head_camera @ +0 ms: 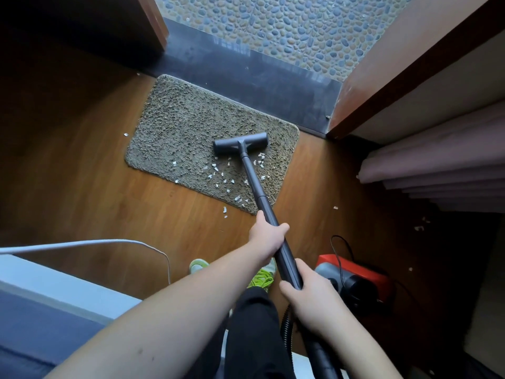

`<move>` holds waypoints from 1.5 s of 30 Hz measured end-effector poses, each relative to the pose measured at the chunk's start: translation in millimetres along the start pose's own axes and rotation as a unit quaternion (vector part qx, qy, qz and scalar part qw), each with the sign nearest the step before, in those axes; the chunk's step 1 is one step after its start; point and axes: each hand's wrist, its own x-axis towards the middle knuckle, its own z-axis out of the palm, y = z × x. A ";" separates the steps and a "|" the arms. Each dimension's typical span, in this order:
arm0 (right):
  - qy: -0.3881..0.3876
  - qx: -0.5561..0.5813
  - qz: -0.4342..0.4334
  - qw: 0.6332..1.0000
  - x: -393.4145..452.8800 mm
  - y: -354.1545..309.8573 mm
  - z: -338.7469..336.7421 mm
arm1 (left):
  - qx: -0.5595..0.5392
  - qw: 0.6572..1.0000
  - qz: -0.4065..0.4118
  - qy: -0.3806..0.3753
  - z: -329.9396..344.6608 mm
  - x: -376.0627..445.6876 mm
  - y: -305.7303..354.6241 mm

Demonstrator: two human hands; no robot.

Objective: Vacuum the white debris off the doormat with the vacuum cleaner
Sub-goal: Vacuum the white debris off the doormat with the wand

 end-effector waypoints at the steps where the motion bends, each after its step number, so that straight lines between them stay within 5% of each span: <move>1: 0.004 -0.006 0.002 1.000 4.7 -3.6 0.1 | -0.012 1.000 0.001 -0.002 -1.7 4.6 2.7; 21: -0.001 0.031 -0.044 0.999 43.8 -66.7 -7.3 | -0.086 0.995 0.039 0.036 -50.9 44.2 43.6; 45: -0.091 -0.210 -0.119 0.966 48.5 -116.8 34.5 | -0.303 0.946 -0.060 0.095 -119.5 58.7 -34.3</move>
